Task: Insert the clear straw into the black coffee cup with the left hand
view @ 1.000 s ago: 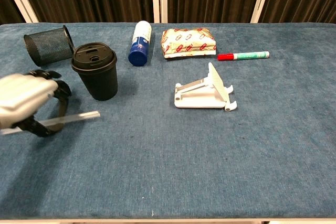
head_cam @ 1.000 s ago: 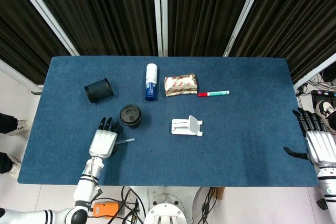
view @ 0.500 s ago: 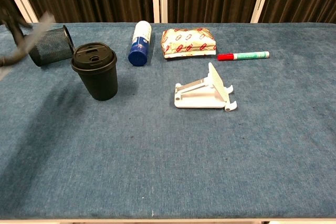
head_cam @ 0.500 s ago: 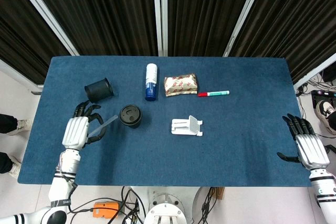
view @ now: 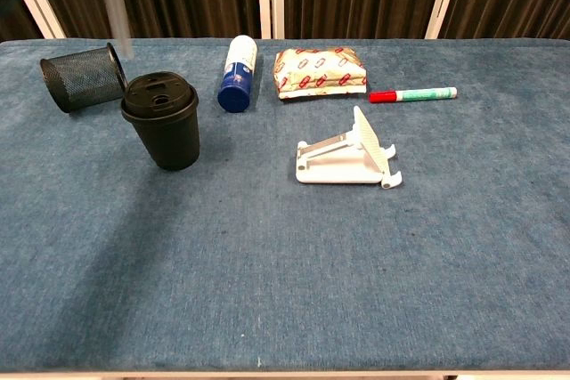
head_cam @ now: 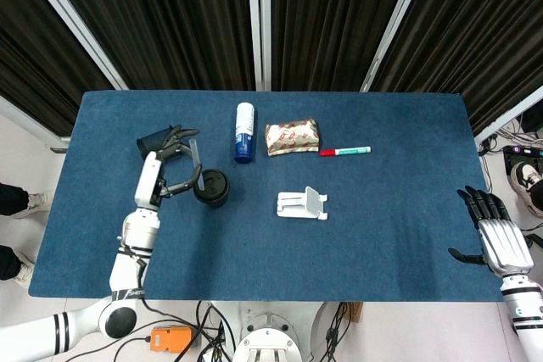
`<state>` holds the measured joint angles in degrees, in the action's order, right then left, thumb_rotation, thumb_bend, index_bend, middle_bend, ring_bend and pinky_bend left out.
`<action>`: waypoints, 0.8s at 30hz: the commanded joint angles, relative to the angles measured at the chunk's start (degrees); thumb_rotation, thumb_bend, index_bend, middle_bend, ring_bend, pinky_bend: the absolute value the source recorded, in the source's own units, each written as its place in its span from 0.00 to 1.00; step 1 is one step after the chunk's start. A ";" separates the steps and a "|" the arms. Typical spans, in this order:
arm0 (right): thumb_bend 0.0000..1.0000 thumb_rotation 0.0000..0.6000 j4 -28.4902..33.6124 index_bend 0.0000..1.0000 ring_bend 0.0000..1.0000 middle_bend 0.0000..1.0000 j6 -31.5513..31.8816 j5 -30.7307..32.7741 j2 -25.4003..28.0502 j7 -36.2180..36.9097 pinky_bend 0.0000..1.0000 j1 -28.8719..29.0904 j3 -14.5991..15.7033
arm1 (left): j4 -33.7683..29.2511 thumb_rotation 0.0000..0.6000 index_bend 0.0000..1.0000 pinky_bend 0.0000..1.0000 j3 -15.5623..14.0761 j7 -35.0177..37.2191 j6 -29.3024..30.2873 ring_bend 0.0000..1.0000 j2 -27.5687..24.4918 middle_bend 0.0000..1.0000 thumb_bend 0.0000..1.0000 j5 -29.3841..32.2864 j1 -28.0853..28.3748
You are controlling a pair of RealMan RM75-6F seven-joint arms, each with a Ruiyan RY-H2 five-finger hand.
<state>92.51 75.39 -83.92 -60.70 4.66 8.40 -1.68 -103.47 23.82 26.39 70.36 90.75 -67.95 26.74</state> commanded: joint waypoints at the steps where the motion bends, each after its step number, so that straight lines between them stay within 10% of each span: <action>1: 0.22 1.00 0.01 0.00 0.00 0.07 0.02 0.04 0.02 -0.04 0.02 -0.03 0.01 | 2.25 1.00 0.57 0.00 0.96 2.04 -1.93 0.00 2.32 0.22 0.31 2.01 1.72; 24: 0.22 1.00 0.44 0.00 0.00 0.07 -0.32 0.59 0.07 -0.55 0.02 0.27 -0.37 | 12.33 1.00 0.57 0.00 -1.93 1.37 0.49 0.00 7.96 0.22 0.31 0.13 2.07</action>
<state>92.95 75.06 -83.33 -60.63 4.10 8.68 -2.04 -91.19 21.93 27.70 70.81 98.68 -67.78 28.85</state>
